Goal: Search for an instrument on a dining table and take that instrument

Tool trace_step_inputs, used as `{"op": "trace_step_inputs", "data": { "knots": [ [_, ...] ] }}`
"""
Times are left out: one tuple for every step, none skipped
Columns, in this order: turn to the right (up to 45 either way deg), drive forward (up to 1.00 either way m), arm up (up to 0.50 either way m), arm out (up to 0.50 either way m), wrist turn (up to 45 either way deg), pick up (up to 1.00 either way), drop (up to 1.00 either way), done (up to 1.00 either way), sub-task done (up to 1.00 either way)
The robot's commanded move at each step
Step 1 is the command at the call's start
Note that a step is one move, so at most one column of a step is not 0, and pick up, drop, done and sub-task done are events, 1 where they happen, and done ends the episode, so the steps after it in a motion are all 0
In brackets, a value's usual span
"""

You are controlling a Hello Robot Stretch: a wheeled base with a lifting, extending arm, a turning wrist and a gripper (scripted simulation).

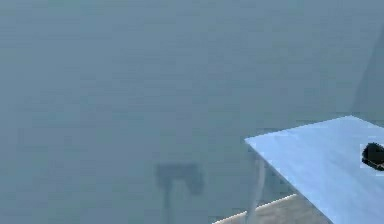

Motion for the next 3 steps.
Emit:
{"op": "trace_step_inputs", "data": {
  "knots": [
    [0.0, 0.05, 0.0, 0.0, 0.0, 0.0, 0.0, 0.0, 0.0],
    [-36.0, 0.0, 0.0, 0.0, 0.0, 0.0, 0.0, 0.0, 0.0],
    [45.0, 0.0, 0.0, 0.0, 0.0, 0.0, 0.0, 0.0, 0.0]
  ]
}}
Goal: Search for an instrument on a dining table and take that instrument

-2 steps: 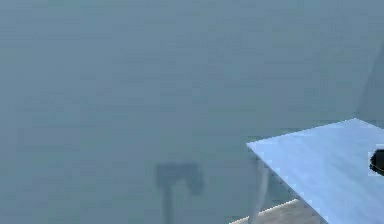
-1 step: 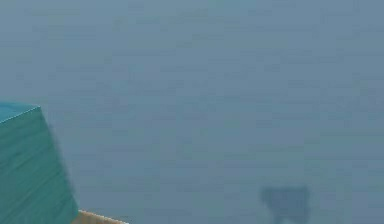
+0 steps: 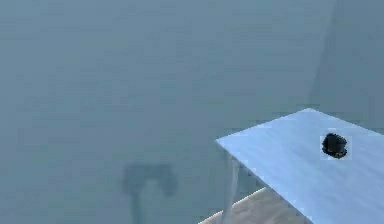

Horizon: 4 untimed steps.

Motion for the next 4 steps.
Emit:
{"op": "trace_step_inputs", "data": {
  "knots": [
    [45.0, 0.0, 0.0, 0.0, 0.0, 0.0, 0.0, 0.0, 0.0],
    [21.0, 0.0, 0.0, 0.0, 0.0, 0.0, 0.0, 0.0, 0.0],
    [0.0, 0.4, 0.0, 0.0, 0.0, 0.0, 0.0, 0.0, 0.0],
    [-45.0, 0.0, 0.0, 0.0, 0.0, 0.0, 0.0, 0.0, 0.0]
  ]
}}
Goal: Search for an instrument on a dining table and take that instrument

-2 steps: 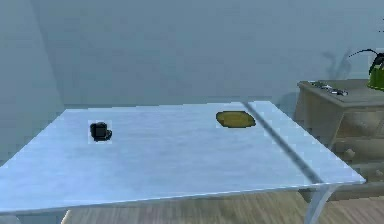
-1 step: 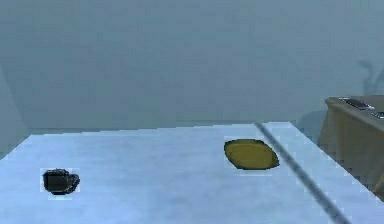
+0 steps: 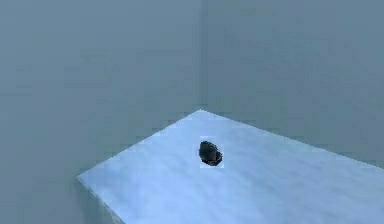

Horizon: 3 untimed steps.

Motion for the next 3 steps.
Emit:
{"op": "trace_step_inputs", "data": {
  "knots": [
    [-45.0, 0.0, 0.0, 0.0, 0.0, 0.0, 0.0, 0.0, 0.0],
    [-33.0, 0.0, 0.0, 0.0, 0.0, 0.0, 0.0, 0.0, 0.0],
    [0.0, 0.0, 0.5, 0.0, 0.0, 0.0, 0.0, 0.0, 0.0]
  ]
}}
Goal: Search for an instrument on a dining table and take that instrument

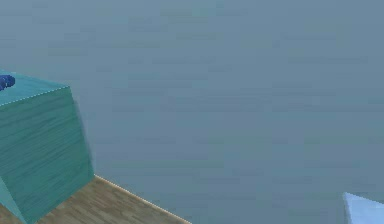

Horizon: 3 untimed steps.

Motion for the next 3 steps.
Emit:
{"op": "trace_step_inputs", "data": {
  "knots": [
    [0.0, 0.0, 0.38, 0.0, 0.0, 0.0, 0.0, 0.0, 0.0],
    [0.0, 0.0, 0.0, 0.5, 0.0, 0.0, 0.0, 0.0, 0.0],
    [0.0, 0.0, 0.0, 0.0, 45.0, 0.0, 0.0, 0.0, 0.0]
  ]
}}
